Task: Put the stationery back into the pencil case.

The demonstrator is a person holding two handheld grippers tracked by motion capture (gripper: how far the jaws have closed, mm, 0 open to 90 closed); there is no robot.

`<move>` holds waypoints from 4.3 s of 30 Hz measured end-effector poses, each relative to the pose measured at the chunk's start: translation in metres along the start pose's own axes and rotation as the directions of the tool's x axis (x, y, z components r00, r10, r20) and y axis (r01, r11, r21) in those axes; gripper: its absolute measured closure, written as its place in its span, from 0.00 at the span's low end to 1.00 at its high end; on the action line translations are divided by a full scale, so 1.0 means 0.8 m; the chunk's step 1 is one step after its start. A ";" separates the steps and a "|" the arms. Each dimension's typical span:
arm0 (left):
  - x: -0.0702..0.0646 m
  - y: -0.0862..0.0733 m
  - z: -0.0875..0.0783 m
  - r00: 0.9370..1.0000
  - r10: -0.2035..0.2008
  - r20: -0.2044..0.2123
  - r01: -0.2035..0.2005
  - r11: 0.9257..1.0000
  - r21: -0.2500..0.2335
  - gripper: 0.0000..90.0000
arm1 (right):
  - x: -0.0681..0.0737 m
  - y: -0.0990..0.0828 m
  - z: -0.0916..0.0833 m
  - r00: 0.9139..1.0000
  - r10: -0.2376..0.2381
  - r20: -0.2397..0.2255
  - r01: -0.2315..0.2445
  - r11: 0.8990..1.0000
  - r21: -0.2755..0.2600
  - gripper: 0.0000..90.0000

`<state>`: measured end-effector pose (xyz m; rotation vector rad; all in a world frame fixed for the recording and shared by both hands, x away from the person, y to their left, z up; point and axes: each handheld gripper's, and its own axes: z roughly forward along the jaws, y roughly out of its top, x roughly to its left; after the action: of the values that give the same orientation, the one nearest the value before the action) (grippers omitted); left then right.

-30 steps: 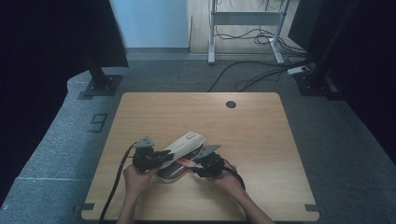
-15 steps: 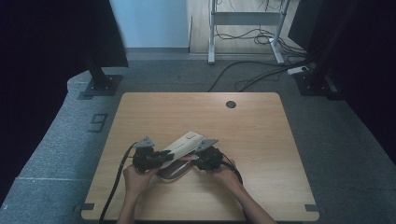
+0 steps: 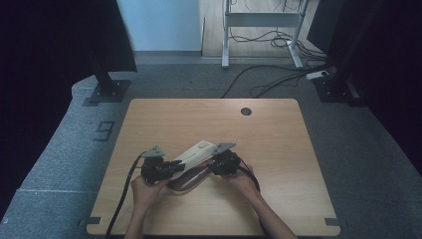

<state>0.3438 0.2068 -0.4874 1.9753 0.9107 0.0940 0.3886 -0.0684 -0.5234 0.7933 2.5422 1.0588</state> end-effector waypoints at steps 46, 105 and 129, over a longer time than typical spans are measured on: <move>-0.003 -0.008 0.015 0.999 0.027 0.032 -0.028 0.999 0.027 0.76 | -0.020 -0.014 -0.034 0.999 0.039 0.000 -0.039 0.999 -0.005 0.60; -0.029 -0.010 0.025 0.982 0.095 -0.163 -0.079 0.992 0.100 0.06 | -0.045 -0.129 -0.123 0.983 0.159 0.094 -0.154 0.986 -0.060 0.14; -0.009 -0.086 0.022 0.953 0.136 -0.270 -0.080 0.974 0.210 0.00 | -0.056 -0.195 -0.139 0.963 0.218 0.157 -0.220 0.976 -0.006 0.00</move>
<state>0.3074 0.2100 -0.5485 2.2350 1.0250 0.3713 0.3164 -0.2479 -0.5564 1.1357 2.3715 1.0019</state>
